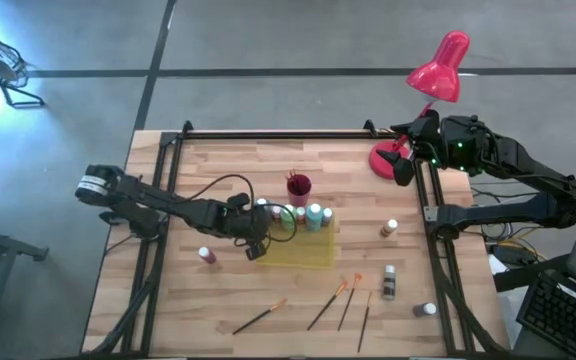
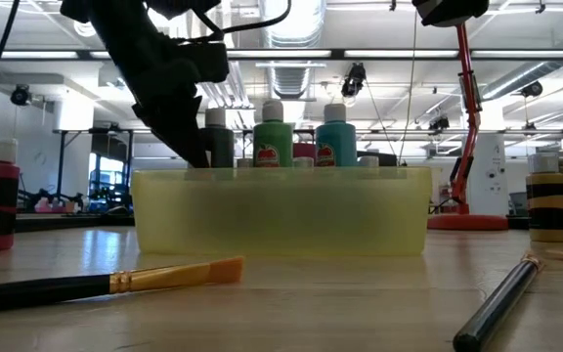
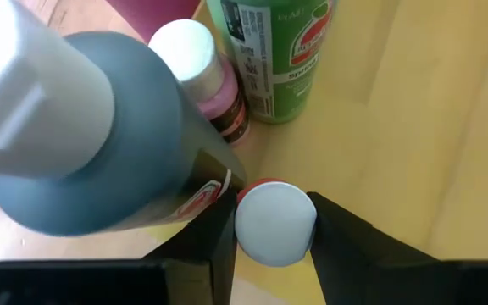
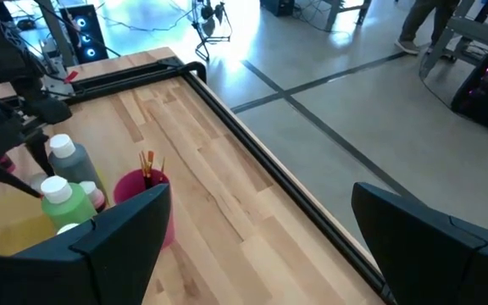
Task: Pick & Place Paint Supplies
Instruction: Put the small orange paint bottle into the yellow bin, then put the gold paint brush into the pink cup
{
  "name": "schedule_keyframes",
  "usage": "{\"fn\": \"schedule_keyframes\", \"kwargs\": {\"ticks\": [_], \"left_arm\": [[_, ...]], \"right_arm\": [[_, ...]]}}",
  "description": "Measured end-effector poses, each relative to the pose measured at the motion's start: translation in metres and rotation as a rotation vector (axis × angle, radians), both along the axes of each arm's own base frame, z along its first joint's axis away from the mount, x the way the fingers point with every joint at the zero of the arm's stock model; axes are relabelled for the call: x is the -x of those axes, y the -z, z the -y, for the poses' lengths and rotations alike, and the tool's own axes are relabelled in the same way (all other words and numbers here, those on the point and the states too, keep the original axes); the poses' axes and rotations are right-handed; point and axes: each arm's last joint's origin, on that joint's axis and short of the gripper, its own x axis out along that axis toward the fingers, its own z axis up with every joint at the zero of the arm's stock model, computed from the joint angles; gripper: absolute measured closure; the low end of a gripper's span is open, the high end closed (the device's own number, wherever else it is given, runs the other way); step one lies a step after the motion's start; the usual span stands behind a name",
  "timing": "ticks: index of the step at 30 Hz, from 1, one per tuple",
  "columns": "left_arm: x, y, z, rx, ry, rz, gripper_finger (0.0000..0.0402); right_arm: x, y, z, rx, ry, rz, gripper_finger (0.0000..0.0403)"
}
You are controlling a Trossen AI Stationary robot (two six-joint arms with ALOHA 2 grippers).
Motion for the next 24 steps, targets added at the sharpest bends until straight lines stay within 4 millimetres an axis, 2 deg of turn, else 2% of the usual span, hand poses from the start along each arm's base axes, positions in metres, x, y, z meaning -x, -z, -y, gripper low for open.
{"fn": "schedule_keyframes", "kwargs": {"ticks": [7,14,19,24], "left_arm": [[0.0,-0.001,0.0,0.005,0.014,-0.013,0.022],[-0.002,-0.01,0.0,0.002,0.018,-0.034,0.0211],[0.0,-0.028,0.0,-0.014,0.02,-0.11,0.021],[0.004,-0.061,0.0,-0.019,0.025,-0.19,0.0209]], "right_arm": [[0.0,0.0,0.0,0.0,0.0,0.001,0.0039],[0.0,0.0,0.0,0.0,0.0,0.001,0.0039],[0.0,0.0,0.0,0.0,0.0,0.001,0.0039],[0.0,0.0,0.0,-0.002,0.001,0.0,0.0039]]}}
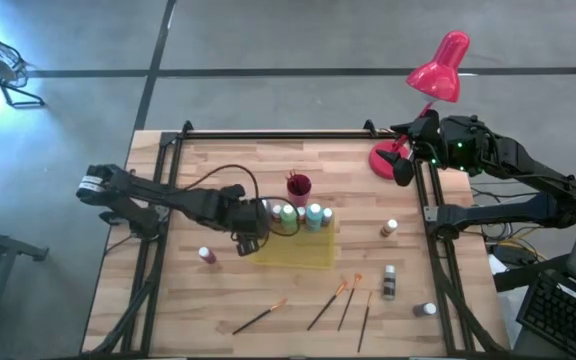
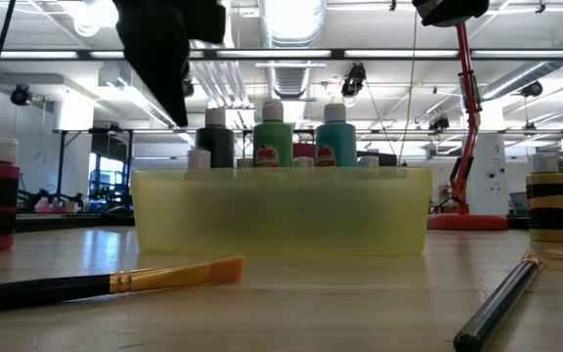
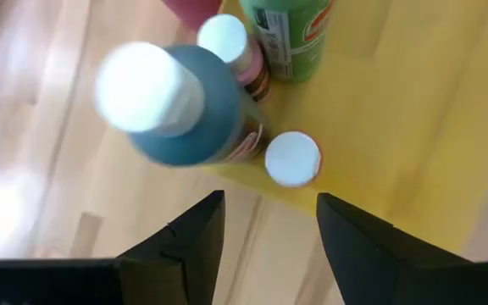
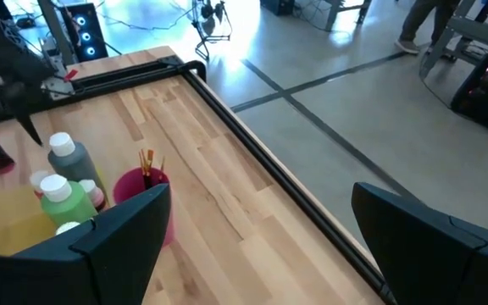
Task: Pick & Place Paint Supplies
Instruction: Put the gold paint brush into the pink cup
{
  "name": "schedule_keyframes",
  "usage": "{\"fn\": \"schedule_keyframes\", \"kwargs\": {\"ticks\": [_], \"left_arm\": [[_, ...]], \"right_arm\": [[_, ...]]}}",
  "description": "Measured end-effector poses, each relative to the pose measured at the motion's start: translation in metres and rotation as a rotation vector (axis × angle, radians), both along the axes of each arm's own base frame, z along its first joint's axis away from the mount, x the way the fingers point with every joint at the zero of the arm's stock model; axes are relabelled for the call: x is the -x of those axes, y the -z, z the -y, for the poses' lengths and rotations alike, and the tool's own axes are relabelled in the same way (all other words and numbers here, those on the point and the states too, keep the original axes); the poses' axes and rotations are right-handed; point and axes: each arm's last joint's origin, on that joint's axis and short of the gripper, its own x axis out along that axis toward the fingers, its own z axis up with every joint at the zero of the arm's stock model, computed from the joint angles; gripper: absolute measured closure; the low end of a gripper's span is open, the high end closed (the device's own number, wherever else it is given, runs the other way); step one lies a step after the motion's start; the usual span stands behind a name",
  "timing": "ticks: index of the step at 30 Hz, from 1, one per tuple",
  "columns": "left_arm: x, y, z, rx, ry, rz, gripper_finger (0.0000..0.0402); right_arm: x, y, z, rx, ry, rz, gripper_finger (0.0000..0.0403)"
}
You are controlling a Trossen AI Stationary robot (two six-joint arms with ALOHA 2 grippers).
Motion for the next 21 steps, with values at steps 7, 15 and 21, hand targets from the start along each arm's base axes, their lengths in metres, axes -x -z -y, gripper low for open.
{"fn": "schedule_keyframes", "kwargs": {"ticks": [7,15,21], "left_arm": [[0.012,-0.054,0.012,0.013,0.049,0.078,0.0209],[0.047,-0.091,0.032,-0.063,0.09,0.339,0.0209],[0.078,-0.106,0.043,-0.171,0.057,0.508,0.0209]], "right_arm": [[0.0,0.0,0.0,0.003,-0.001,-0.001,0.0039],[-0.001,-0.002,0.0,0.013,-0.003,0.024,0.0039],[-0.003,-0.007,0.001,0.02,0.001,0.084,0.0039]]}}
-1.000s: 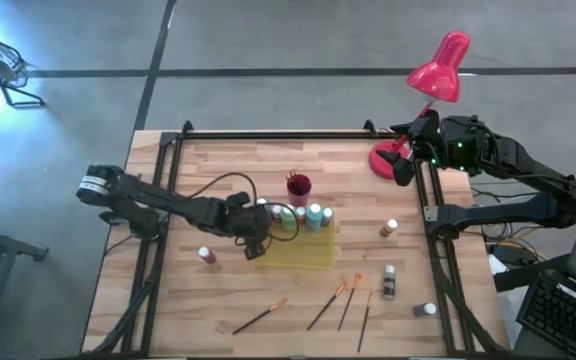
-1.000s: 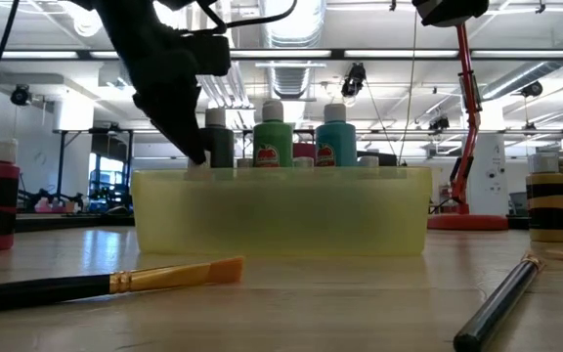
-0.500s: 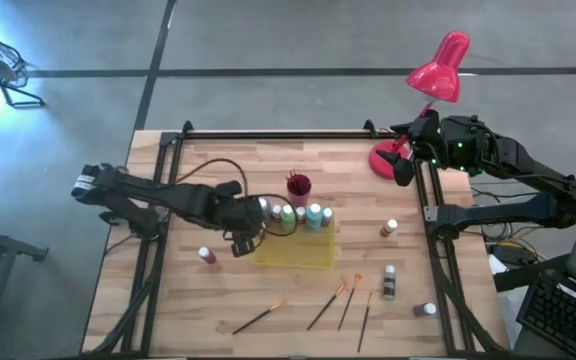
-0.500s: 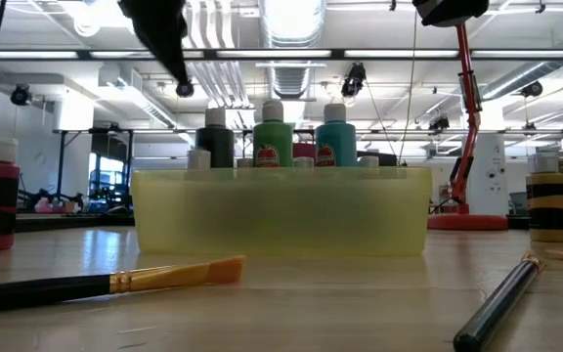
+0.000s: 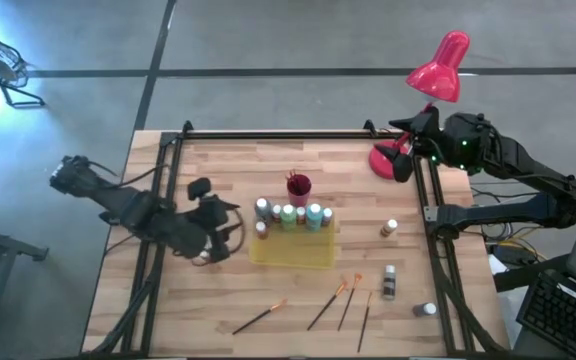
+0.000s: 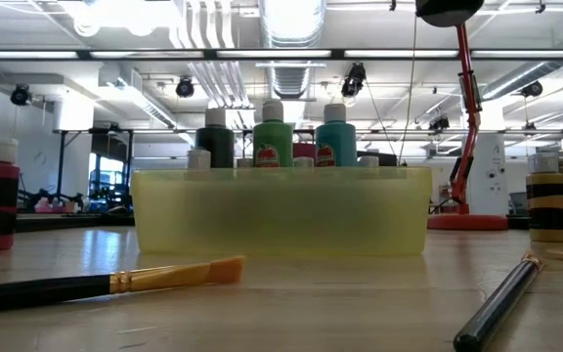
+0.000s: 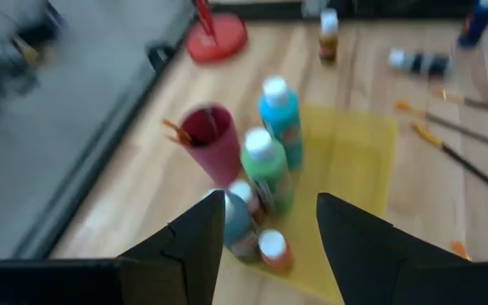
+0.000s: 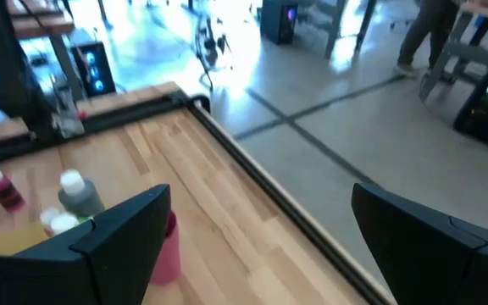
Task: Pick & Place Paint Supplies
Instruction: Put the gold paint brush into the pink cup
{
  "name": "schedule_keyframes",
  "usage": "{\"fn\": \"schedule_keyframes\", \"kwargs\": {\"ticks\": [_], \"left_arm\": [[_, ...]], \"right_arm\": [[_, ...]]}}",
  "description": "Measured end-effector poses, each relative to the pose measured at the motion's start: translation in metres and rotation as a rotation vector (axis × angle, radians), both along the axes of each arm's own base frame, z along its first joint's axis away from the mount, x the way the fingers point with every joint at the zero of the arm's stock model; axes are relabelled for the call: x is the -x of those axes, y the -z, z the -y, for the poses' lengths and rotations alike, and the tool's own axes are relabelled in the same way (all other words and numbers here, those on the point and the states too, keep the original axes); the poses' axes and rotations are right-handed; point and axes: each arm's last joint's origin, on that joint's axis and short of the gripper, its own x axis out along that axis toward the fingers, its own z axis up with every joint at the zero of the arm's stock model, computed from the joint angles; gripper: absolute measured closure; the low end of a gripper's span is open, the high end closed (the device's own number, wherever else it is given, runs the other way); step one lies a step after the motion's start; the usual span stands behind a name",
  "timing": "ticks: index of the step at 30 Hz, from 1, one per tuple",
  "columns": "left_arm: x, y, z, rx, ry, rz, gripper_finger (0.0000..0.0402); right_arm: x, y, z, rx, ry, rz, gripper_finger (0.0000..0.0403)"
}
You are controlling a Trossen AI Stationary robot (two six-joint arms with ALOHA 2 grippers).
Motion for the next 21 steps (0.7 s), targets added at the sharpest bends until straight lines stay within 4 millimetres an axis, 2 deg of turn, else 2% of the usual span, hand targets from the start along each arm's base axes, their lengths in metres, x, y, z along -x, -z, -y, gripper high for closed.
{"fn": "schedule_keyframes", "kwargs": {"ticks": [2,5,12,17,21], "left_arm": [[0.009,0.003,0.002,-0.025,-0.007,0.053,0.0209],[0.02,0.017,0.001,-0.057,-0.003,0.091,0.0209],[0.057,0.057,-0.02,-0.041,0.061,0.175,0.0209],[0.089,0.081,-0.037,0.024,0.157,0.293,0.0213],[0.109,0.104,-0.049,0.037,0.174,0.362,0.0216]], "right_arm": [[-0.001,-0.003,0.0,0.017,-0.003,0.029,0.0039],[-0.002,-0.006,0.0,-0.001,0.006,0.078,0.0039],[-0.002,-0.003,-0.005,-0.115,-0.136,0.077,0.0039],[-0.007,0.005,-0.019,-0.192,-0.26,0.052,0.0039],[-0.013,0.019,-0.036,-0.176,-0.227,0.015,0.0039]]}}
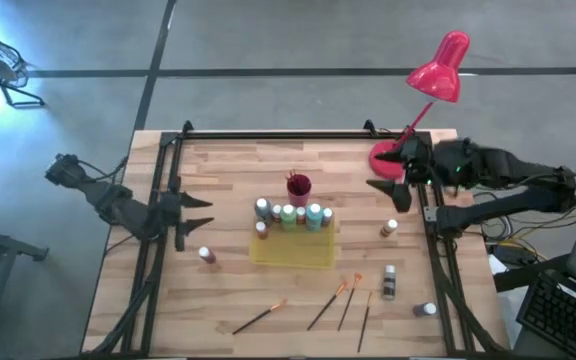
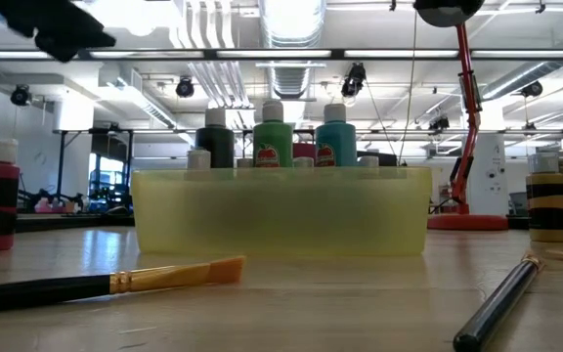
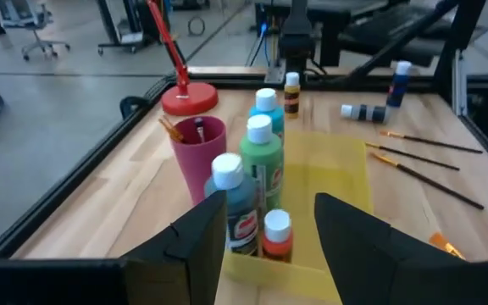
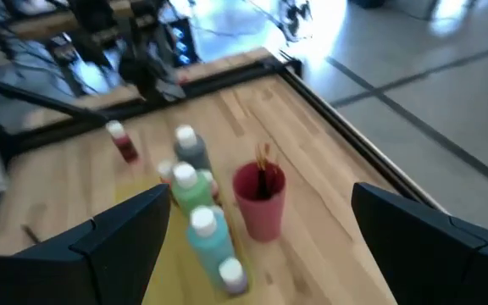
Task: Pick & Place Paint Supplies
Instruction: Put the gold paint brush into the pink cup
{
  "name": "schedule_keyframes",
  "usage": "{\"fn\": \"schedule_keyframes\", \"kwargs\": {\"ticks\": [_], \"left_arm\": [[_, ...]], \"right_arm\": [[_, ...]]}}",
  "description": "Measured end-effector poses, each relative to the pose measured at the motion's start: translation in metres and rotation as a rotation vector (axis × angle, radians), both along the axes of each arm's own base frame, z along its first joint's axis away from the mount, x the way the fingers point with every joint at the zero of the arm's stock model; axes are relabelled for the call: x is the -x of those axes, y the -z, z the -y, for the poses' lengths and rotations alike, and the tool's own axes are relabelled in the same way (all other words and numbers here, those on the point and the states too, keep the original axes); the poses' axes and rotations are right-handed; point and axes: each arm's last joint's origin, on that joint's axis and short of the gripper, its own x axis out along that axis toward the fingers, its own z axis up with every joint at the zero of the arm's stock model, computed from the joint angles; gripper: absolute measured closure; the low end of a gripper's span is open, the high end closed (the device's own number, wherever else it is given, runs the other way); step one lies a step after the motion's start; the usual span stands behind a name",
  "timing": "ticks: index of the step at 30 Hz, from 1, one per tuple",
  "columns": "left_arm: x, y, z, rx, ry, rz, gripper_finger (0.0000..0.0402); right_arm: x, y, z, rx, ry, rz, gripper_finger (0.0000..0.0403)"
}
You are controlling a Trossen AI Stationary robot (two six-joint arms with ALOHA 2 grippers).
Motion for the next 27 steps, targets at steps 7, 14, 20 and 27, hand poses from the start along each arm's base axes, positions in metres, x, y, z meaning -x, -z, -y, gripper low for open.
{"fn": "schedule_keyframes", "kwargs": {"ticks": [7,14,20,27], "left_arm": [[0.02,0.028,-0.013,0.03,-0.01,0.092,0.0216],[0.024,0.044,-0.015,0.044,-0.015,0.116,0.0215],[0.023,0.051,-0.014,0.031,-0.012,0.093,0.0215],[0.023,0.051,-0.014,0.03,-0.012,0.093,0.0216]], "right_arm": [[-0.001,0.033,-0.031,-0.068,0.074,-0.066,0.0039],[-0.002,0.061,-0.052,-0.223,0.079,-0.103,0.0039],[-0.006,0.078,-0.065,-0.247,0.063,-0.159,0.0039],[-0.017,0.092,-0.074,-0.192,0.056,-0.242,0.0039]]}}
